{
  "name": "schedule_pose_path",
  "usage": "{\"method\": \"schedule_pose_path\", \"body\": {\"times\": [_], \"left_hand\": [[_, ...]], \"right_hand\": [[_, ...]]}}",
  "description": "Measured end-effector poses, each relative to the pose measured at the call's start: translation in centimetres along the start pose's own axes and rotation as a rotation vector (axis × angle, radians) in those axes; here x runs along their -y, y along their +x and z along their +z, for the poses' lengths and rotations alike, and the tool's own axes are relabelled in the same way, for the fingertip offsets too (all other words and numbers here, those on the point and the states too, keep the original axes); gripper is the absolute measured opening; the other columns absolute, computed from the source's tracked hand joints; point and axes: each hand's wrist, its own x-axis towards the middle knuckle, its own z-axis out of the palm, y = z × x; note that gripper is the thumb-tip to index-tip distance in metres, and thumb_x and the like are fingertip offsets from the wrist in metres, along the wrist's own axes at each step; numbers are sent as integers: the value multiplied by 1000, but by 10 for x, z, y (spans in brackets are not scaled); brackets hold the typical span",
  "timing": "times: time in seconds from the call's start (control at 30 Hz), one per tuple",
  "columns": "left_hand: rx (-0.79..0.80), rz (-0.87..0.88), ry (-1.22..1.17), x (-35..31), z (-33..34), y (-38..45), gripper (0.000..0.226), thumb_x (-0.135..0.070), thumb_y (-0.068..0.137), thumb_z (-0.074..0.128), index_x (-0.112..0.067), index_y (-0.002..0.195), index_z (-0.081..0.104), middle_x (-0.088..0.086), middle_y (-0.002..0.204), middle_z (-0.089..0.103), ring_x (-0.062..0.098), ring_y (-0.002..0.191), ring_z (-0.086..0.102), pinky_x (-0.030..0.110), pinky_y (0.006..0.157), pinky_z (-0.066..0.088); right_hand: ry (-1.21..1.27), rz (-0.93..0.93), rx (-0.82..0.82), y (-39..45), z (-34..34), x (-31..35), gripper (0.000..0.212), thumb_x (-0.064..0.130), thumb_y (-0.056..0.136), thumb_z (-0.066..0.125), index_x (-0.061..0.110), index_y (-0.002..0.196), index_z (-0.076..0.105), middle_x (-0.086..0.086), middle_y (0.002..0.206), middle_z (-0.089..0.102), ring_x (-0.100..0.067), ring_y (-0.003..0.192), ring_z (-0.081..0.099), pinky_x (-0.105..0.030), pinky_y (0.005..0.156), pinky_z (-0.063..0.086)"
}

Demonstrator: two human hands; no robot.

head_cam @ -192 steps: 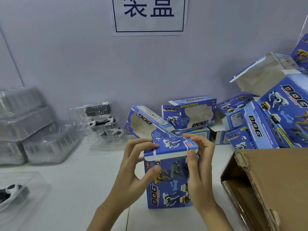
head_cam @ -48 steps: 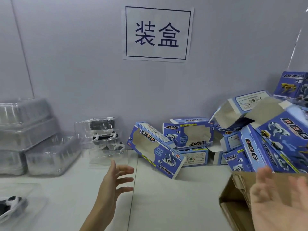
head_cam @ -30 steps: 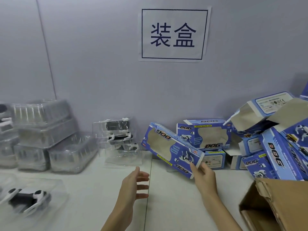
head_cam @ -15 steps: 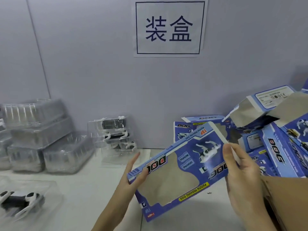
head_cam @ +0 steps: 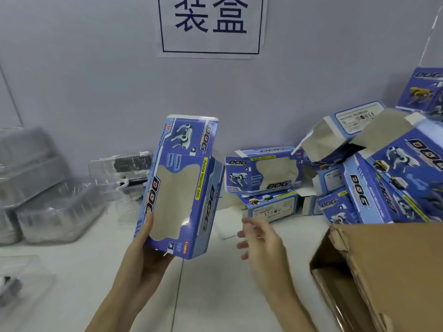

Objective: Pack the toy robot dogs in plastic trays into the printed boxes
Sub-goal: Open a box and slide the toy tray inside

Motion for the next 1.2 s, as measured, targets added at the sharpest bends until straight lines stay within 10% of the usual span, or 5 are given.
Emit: {"method": "schedule_pose_path", "body": {"times": [0.13,0.33,0.47,0.77,1.2], "left_hand": [[61,-14,105,8,-9,5,60,-51,89,73,-25,141,61,9,138,69,29,123,69,50,95,59],[190,57,575,1,-12,4,32,-47,86,68,-40,115,79,-4,126,76,14,114,73,40,99,49],[285,84,791,5,-11,2,50,-40,93,71,-47,140,56,-9,129,73,15,118,71,26,87,60],[420,135,1033,34,-12,-3,64,-34,102,67,-39,155,31,-25,145,58,3,136,54,26,108,49],[268,276,964,35,-12,5,67,-45,89,74,-49,147,39,-22,131,66,13,120,67,29,98,55]], "right_hand": [[21,-36,285,-34,45,-4,84,89,77,54,51,149,33,22,134,60,5,121,58,-14,88,54],[88,-26,350,-13,21,-17,64,19,99,70,47,147,36,17,125,67,-6,121,63,-27,89,60],[65,80,404,7,4,-23,64,1,100,62,35,150,40,11,127,66,-3,116,66,-35,98,58],[-133,89,377,16,-1,-41,70,11,92,76,32,146,37,12,135,63,9,112,64,-5,80,51],[-238,150,534,24,-32,-16,107,74,37,91,29,123,46,2,117,67,-5,95,73,-25,83,60]]}}
